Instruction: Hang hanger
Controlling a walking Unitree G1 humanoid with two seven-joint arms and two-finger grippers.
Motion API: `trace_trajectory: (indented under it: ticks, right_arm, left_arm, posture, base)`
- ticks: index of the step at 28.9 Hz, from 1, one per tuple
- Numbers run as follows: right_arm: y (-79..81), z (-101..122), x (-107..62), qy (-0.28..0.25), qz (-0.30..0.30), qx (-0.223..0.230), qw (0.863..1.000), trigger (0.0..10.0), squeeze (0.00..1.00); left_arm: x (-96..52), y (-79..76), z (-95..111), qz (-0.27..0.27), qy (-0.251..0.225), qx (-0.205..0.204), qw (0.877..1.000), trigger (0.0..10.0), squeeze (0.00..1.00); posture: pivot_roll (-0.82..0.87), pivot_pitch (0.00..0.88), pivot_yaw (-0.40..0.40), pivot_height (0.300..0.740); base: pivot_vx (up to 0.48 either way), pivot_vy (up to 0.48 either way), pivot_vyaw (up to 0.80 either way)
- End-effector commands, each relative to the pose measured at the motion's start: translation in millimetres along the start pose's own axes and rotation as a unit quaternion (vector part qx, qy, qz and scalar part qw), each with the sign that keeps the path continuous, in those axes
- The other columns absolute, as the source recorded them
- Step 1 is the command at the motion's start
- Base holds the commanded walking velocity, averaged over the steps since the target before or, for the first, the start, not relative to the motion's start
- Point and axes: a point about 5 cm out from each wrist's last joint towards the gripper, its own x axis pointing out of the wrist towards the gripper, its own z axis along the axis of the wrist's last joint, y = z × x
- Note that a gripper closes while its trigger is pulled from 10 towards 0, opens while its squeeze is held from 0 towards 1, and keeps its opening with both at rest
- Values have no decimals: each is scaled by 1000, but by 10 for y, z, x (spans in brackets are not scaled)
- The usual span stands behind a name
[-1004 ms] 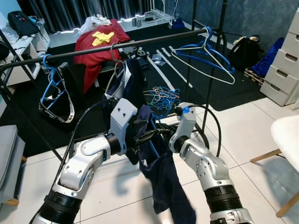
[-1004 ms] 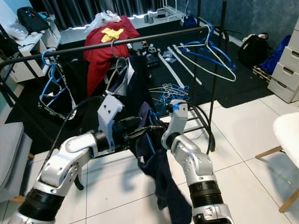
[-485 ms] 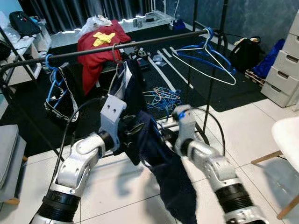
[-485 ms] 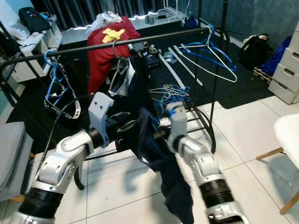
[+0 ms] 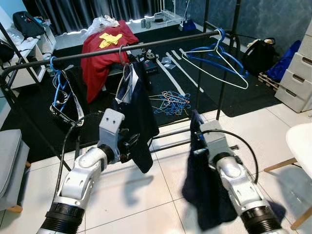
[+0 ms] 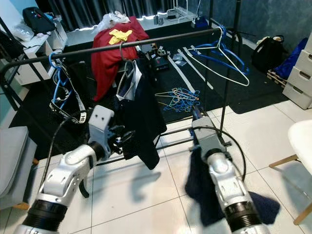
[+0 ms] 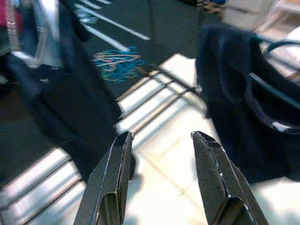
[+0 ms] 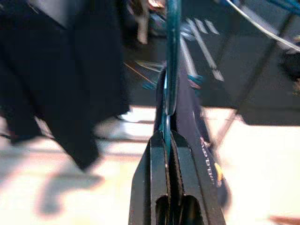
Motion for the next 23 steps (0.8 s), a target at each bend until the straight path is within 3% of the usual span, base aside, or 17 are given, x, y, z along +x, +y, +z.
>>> trace_trajectory:
  ticks: [1,3,4,6,7,10,11,12,13,16,17,18,20,21,22,23]
  right_arm:
    - [37,36,-63,-39,66,64,995,10000,0]
    - [37,36,-63,-39,66,64,995,10000,0]
    - [44,20,-138,-48,130,94,986,10000,0]
    - [44,20,-138,-48,130,94,986,10000,0]
    - [60,-24,-239,-38,213,89,972,10000,0]
    - [60,-24,-239,-38,213,89,972,10000,0]
    - [53,-66,-336,-24,278,74,957,10000,0]
    - [53,-66,-336,-24,278,74,957,10000,0]
    - [-6,-99,-441,-3,340,42,939,10000,0]
    - [-6,-99,-441,-3,340,42,939,10000,0]
    - [-66,-94,-542,6,392,27,919,10000,0]
    - [-66,-94,-542,6,392,27,919,10000,0]
    - [-213,33,-710,8,492,-48,869,10000,0]
    - [-213,33,-710,8,492,-48,869,10000,0]
    - [-260,86,-744,5,515,-79,853,10000,0]
    - [-310,154,-731,-13,517,-131,846,10000,0]
  left_arm:
    - [-44,144,-99,34,16,34,999,10000,0]
    - [-44,144,-99,34,16,34,999,10000,0]
    - [-46,213,-111,49,17,46,998,10000,0]
    - [-46,213,-111,49,17,46,998,10000,0]
    - [-40,295,-97,69,12,50,996,10000,0]
    - [-40,295,-97,69,12,50,996,10000,0]
    - [-44,393,-75,94,8,58,994,10000,0]
    - [-44,393,-75,94,8,58,994,10000,0]
    - [-82,516,-43,108,6,72,992,10000,0]
    - [-82,516,-43,108,6,72,992,10000,0]
    - [-131,605,-10,104,1,80,991,10000,0]
    - [-131,605,-10,104,1,80,991,10000,0]
    - [-346,744,-15,49,-1,99,994,10000,0]
    - [-346,744,-15,49,-1,99,994,10000,0]
    - [-425,770,-27,26,0,106,994,10000,0]
    - [-502,767,-32,-3,-1,106,994,10000,0]
  posture:
    - [-61,62,113,740]
    - [-61,62,113,740]
    - [-64,61,115,740]
    - [-64,61,115,740]
    - [-65,58,117,740]
    - [-65,58,117,740]
    - [-65,57,117,740]
    - [-65,57,117,740]
    - [-62,58,111,740]
    - [-62,58,111,740]
    - [-60,59,107,740]
    - [-60,59,107,740]
    - [-53,64,100,740]
    - [-53,64,100,740]
    - [-53,65,98,740]
    - [-51,67,91,740]
  base:
    - [0,0,0]
    - [0,0,0]
    - [0,0,0]
    - [0,0,0]
    - [0,0,0]
    - [0,0,0]
    - [0,0,0]
    - [0,0,0]
    - [0,0,0]
    - [0,0,0]
    - [0,0,0]
    - [0,0,0]
    - [0,0,0]
    - [0,0,0]
    - [0,0,0]
    - [0,0,0]
